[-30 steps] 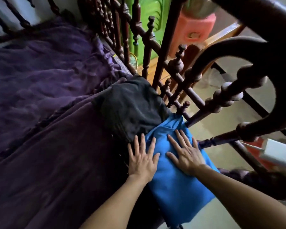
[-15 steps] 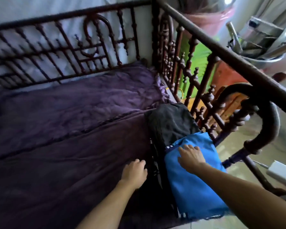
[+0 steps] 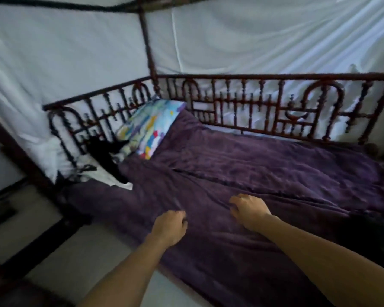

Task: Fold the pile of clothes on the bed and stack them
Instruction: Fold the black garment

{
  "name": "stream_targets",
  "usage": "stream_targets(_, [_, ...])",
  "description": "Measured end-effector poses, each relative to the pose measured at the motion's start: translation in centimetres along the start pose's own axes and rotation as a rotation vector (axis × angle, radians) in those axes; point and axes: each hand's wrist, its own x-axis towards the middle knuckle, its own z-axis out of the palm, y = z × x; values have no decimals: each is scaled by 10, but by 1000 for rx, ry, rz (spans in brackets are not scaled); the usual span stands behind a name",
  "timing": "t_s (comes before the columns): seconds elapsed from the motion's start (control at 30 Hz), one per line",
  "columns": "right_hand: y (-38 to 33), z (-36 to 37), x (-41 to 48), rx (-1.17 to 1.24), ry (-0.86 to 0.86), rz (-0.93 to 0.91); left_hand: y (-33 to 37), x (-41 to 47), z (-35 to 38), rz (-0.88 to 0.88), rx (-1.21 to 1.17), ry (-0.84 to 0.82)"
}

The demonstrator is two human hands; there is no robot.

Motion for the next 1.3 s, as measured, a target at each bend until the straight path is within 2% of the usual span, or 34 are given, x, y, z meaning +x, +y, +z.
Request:
stream_targets(0.23, [-183, 27, 125, 54, -5, -172, -204, -27, -57, -224, 58, 15])
stream_targets(0.43, [-295, 44, 205, 119, -8, -280, -322, -19, -80, -301, 42, -43])
stream_targets(0.73, [-333, 111, 352, 106, -102, -256, -436, 78, -57, -320, -20, -124])
stream_targets(1.07, [-378, 158, 531, 119, -284, -189, -568, 217, -73, -431, -79, -140])
stream_targets(1.3, [-430, 199, 644, 131, -307, -174, -671, 296, -62, -443, -124, -223])
